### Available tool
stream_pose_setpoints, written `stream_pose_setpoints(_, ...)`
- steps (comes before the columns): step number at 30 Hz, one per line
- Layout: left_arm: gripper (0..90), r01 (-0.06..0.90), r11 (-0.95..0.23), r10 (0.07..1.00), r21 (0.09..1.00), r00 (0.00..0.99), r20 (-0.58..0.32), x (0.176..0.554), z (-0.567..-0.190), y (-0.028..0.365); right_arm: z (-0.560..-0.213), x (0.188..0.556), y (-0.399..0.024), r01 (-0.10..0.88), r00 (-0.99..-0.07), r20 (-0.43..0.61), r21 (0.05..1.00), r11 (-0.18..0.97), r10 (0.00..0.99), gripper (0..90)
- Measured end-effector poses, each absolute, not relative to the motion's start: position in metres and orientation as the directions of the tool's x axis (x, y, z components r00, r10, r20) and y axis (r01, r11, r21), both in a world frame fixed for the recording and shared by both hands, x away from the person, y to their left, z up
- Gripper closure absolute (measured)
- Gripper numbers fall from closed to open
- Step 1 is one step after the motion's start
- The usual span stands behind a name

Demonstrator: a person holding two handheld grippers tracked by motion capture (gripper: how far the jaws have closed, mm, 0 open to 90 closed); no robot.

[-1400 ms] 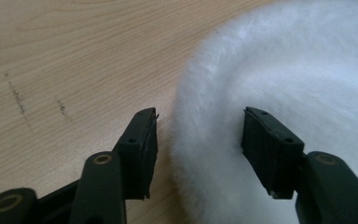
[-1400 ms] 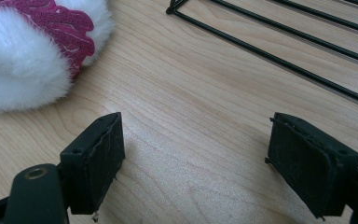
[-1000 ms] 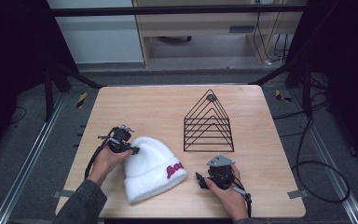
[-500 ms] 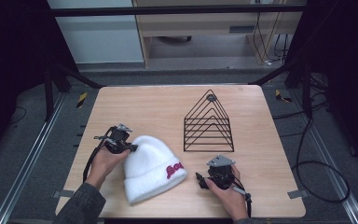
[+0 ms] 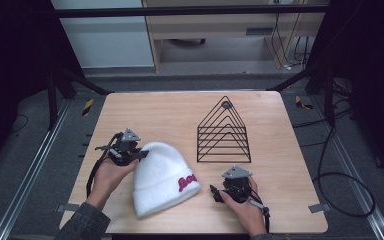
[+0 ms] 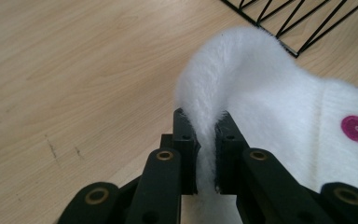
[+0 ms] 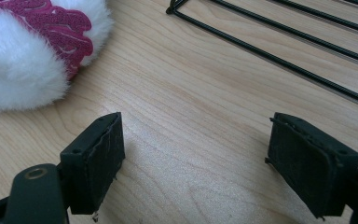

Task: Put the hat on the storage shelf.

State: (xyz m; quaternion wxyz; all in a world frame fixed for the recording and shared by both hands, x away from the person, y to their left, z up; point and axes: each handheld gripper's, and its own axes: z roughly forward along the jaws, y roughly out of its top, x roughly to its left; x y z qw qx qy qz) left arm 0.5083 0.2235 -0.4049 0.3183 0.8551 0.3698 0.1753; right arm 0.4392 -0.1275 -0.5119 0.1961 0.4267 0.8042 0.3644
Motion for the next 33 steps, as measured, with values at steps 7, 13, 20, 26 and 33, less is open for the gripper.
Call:
stream_pose_setpoints(7,82.0,0.452,-0.552,0.713,0.7,0.692,0.116,0.496,-0.381,0.211,-0.512,0.439,-0.128,0.542,-0.56,-0.006,0.753,0.372,0.828,18.5)
stream_pose_setpoints(13,82.0,0.396,-0.577,0.685,0.715,0.712,0.158,0.488,-0.359,0.204,-0.512,0.438,-0.127,0.547,-0.552,-0.004,0.752,0.366,0.834,18.8)
stream_pose_setpoints(20,82.0,0.332,-0.602,0.651,0.726,0.73,0.206,0.475,-0.325,0.196,-0.509,0.434,-0.129,0.539,-0.559,0.016,0.767,0.349,0.829,29.1)
stream_pose_setpoints(26,82.0,0.277,-0.604,0.62,0.748,0.752,0.222,0.469,-0.301,0.195,-0.495,0.426,-0.135,0.516,-0.572,0.038,0.793,0.324,0.819,31.4)
stream_pose_setpoints(33,82.0,0.236,-0.613,0.609,0.754,0.749,0.261,0.47,-0.281,0.196,-0.475,0.421,-0.132,0.477,-0.602,0.054,0.824,0.304,0.797,33.5)
